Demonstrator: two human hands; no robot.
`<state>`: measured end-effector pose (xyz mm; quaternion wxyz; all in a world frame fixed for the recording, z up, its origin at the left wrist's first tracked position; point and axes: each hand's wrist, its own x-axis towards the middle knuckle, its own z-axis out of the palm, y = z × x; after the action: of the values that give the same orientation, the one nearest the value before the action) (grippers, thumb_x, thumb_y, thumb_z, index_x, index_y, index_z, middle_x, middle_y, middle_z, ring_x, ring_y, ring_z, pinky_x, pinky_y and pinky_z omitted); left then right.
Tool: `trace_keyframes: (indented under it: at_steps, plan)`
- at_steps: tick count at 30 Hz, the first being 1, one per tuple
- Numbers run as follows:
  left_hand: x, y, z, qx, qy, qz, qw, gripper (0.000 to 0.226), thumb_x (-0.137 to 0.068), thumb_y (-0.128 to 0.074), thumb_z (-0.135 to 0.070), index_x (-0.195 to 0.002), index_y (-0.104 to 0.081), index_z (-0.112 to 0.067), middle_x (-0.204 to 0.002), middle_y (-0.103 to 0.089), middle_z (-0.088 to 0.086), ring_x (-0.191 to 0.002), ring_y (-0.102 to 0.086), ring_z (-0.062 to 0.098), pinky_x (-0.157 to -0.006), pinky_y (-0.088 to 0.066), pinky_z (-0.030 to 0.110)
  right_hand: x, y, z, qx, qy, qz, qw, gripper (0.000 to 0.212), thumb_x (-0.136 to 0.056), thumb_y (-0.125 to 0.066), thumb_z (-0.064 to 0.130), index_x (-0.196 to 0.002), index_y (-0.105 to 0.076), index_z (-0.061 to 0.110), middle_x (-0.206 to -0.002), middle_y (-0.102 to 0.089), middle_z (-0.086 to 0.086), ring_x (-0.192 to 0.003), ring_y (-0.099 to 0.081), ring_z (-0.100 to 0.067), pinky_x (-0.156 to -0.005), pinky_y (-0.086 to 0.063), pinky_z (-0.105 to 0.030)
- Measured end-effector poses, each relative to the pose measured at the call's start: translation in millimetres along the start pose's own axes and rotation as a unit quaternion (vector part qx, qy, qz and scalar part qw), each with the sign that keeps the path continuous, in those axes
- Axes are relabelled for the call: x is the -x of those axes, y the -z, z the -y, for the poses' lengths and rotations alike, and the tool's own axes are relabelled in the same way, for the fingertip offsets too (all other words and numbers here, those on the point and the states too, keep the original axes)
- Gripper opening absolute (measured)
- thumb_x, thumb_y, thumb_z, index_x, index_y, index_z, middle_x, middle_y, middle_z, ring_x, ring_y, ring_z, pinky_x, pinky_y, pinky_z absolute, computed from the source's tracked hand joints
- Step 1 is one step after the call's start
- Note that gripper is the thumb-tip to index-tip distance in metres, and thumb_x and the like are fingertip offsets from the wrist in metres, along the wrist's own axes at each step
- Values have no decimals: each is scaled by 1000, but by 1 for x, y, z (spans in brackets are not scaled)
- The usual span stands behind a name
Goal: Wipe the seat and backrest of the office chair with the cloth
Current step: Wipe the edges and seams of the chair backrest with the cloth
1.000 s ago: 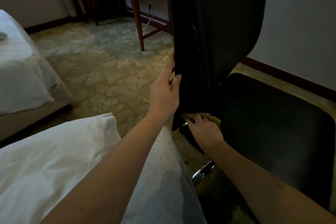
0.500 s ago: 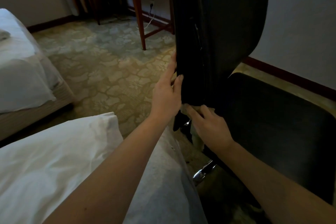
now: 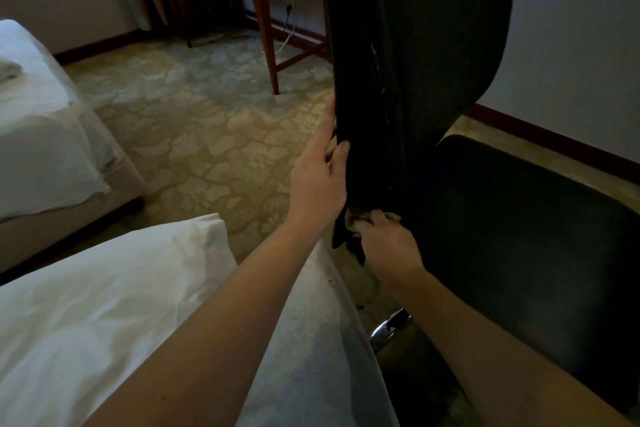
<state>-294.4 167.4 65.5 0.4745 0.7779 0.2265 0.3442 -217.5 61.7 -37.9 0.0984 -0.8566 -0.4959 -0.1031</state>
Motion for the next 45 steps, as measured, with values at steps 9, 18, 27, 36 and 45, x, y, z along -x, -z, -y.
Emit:
trace_keyframes:
  at_steps: [9,18,27,36,45]
  plan:
    - [-4,2,-1,18,13,8,1000,62,-107,-49,-16,-156,-24,-45,-126,-57,-26,-91,-65,-14,-80,-56,16,3,79,-8,-226,-30,-260,938,28,-97,-59,21,-121,-68,10,-101,-59,-8,-78,-60,-18,-63,-57,-34]
    - [-25,21,-44,91,10,23,996,63,-104,-56,-16,-157,-28,-37,-125,-58,-26,-111,-60,-14,-83,-50,8,-52,186,-47,-237,-91,-354,900,29,-96,-64,16,-125,-67,13,-94,-54,3,-70,-47,3,-71,-40,-5]
    - [-73,42,-113,106,-89,-40,989,53,-103,-56,-17,-153,-42,-29,-130,-63,-23,-119,-60,-4,-94,-52,15,-119,257,-64,-222,-36,-299,927,28,-100,-59,27,-128,-63,27,-92,-63,16,-79,-58,3,-70,-49,-12]
    - [-108,72,-153,102,-102,-67,987,41,-106,-50,-21,-145,-53,-31,-114,-72,-14,-102,-70,3,-87,-60,29,-163,292,-9,-248,33,-252,935,21,-100,-56,26,-119,-64,28,-104,-63,18,-91,-60,3,-92,-52,-24]
    - [-107,71,-153,59,-94,-98,989,42,-104,-54,-23,-144,-52,-36,-108,-71,-19,-86,-73,10,-81,-63,37,-156,267,-24,-310,92,-243,915,14,-93,-62,25,-106,-65,30,-102,-61,23,-100,-62,2,-90,-52,-18]
